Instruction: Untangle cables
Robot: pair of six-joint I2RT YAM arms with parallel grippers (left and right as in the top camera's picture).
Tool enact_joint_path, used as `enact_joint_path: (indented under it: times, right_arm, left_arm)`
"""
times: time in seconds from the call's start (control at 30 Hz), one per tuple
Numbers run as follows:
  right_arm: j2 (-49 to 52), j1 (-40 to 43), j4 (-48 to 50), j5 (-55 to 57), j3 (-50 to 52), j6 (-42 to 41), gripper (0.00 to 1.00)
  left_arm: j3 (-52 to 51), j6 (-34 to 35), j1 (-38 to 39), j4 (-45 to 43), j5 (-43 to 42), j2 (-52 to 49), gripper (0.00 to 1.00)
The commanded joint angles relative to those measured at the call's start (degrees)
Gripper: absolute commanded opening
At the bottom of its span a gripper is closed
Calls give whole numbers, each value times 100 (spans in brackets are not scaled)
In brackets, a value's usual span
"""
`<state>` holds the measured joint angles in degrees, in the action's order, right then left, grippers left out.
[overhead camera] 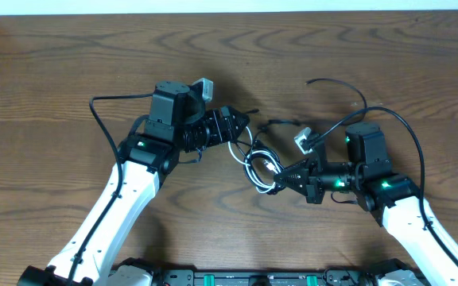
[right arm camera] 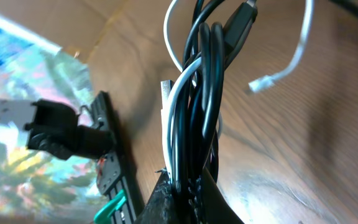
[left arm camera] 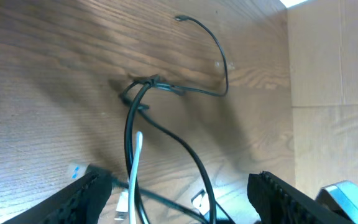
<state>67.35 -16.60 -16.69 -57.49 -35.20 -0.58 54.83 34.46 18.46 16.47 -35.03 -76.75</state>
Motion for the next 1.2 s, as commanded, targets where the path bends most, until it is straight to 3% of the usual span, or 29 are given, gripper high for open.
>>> enact_joint_path:
  times: [0.0, 0.2, 0.3, 0.43, 0.53, 0.57, 0.73, 0.9, 1.17]
  right_arm:
    - [-26, -33, 136, -822, -101, 387, 1]
    - [-26, -31, 199, -848, -101, 391, 1]
    - [-26, -31, 278, -841, -101, 391, 1]
    - [-26, -26, 341, -662, -101, 387, 1]
    - [-26, -26, 343, -487, -101, 385, 1]
    - [-26, -26, 356, -431, -101, 367, 1]
    - [-28, 131, 479, 529, -103, -647, 1]
    - [-42, 654, 658, 501, -103, -1381, 1]
    - [-44, 1316, 671, 319, -103, -1792, 1]
  left_arm:
    - [-13, -188, 72, 15, -199, -33, 77]
    - [-13, -376, 234, 389, -111, -42, 72]
    - [-13, -380, 247, 671, 61, -42, 50]
    - [-13, -380, 249, 901, 101, -42, 36]
    - [-13, -378, 247, 887, 101, -42, 11]
    - [-13, -378, 247, 883, 107, -42, 8]
    - [-13, -378, 247, 925, 382, -42, 8]
    - [-13, -376, 247, 966, 688, -42, 8]
    - [-13, -378, 245, 966, 929, -39, 8]
